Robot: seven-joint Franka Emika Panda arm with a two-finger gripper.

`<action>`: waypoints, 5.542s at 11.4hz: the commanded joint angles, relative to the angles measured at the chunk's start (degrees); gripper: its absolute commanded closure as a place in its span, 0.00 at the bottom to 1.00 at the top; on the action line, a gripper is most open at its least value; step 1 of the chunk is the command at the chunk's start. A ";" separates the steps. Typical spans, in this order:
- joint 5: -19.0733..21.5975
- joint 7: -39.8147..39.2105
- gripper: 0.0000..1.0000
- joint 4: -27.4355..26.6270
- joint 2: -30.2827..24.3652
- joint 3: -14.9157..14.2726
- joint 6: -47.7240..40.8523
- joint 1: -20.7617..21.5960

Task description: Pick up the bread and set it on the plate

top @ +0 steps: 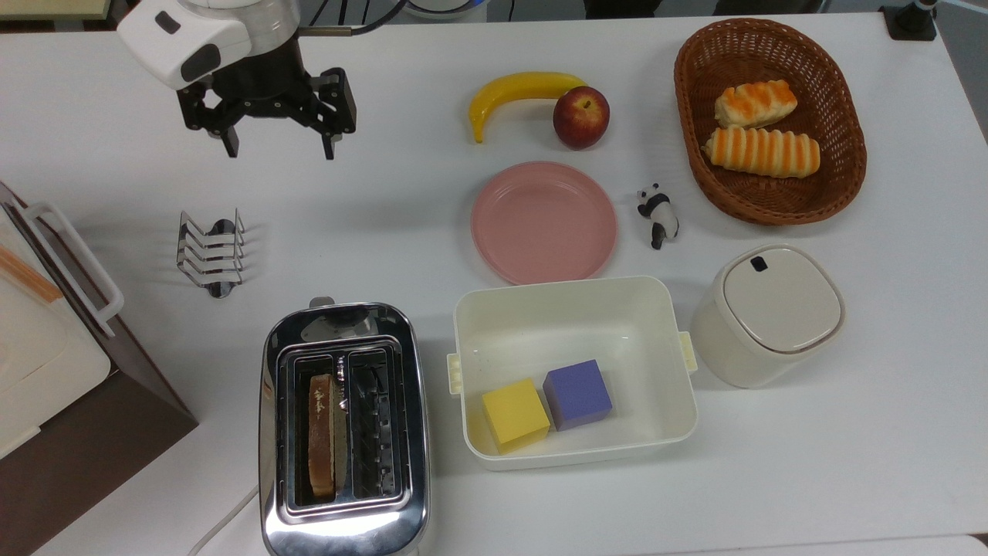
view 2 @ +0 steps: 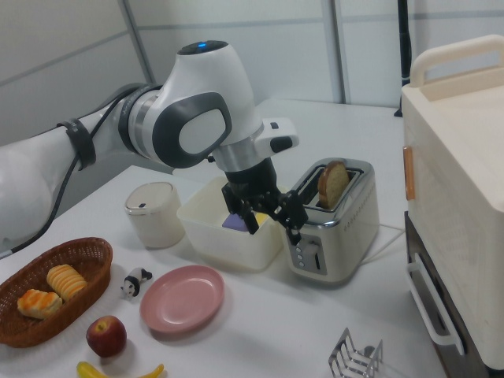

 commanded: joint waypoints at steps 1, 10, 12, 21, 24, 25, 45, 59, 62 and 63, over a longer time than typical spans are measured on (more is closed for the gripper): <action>1.12 0.29 0.00 -0.66 -0.61 0.31 8.69 -0.08; 8.65 7.06 0.00 -1.01 3.16 0.40 23.10 0.62; 9.91 9.78 0.00 -1.19 3.95 0.40 27.26 0.71; 10.26 13.03 0.00 -0.93 10.72 0.75 45.44 2.64; 10.08 14.10 0.00 -0.84 13.00 0.75 50.89 3.26; 10.08 14.18 0.00 -0.93 13.97 0.75 53.35 3.78; 25.90 14.18 1.00 -0.84 11.17 0.84 60.85 1.85; 13.87 8.40 1.00 -1.63 -3.34 1.01 9.12 3.95; 10.88 6.01 1.00 -3.47 -2.46 1.10 2.50 8.08; 10.70 6.01 1.00 -4.17 -1.68 1.10 1.61 9.57</action>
